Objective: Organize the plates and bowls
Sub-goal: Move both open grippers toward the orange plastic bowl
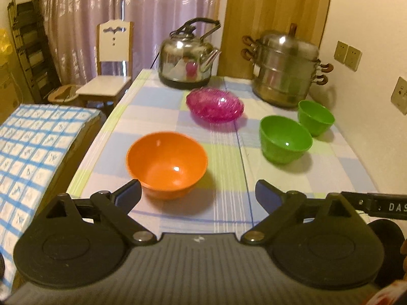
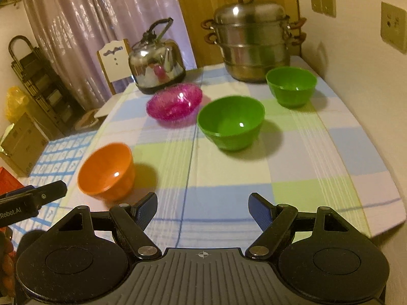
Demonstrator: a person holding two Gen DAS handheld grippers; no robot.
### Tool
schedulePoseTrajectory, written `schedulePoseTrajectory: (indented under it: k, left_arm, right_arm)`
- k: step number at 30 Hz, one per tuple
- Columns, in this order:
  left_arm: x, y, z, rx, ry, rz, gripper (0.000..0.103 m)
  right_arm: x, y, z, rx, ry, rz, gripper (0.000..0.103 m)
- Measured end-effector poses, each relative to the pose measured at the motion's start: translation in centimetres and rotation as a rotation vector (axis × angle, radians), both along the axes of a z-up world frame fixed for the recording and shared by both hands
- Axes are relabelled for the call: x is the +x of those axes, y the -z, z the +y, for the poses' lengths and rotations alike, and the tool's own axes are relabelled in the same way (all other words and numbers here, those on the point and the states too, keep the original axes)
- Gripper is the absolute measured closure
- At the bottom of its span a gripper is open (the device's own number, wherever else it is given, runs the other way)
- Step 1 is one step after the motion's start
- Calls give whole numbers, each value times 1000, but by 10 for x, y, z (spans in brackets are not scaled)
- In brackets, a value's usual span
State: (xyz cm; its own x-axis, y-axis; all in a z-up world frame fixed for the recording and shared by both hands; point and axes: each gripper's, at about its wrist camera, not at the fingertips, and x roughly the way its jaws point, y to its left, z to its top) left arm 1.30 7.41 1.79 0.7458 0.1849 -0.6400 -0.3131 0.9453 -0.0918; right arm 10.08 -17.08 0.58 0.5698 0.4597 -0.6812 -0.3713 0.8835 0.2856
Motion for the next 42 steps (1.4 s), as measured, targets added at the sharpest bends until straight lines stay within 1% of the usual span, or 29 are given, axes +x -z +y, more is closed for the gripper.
schedulePoseTrajectory:
  k: [2,9,14,30,42]
  left_arm:
    - [-1,4,1,-13,-2,10,8]
    - [-2,12,1,-20,2,24,8]
    - [-2,16,2,-33,2,34,8]
    - [-1,18,7,-38,2,40,8]
    - [6,21,17,-59,21,40,8]
  right_arm:
    - [-5,5,-1,3,0,17,25]
    - [-8,14,-1,-11,-3,36,25]
    - [-7,13,0,-13,-1,33,25]
    - [-4,12,9,-9,-8,40,25]
    - [-1,14,19,-10,-15,41,25]
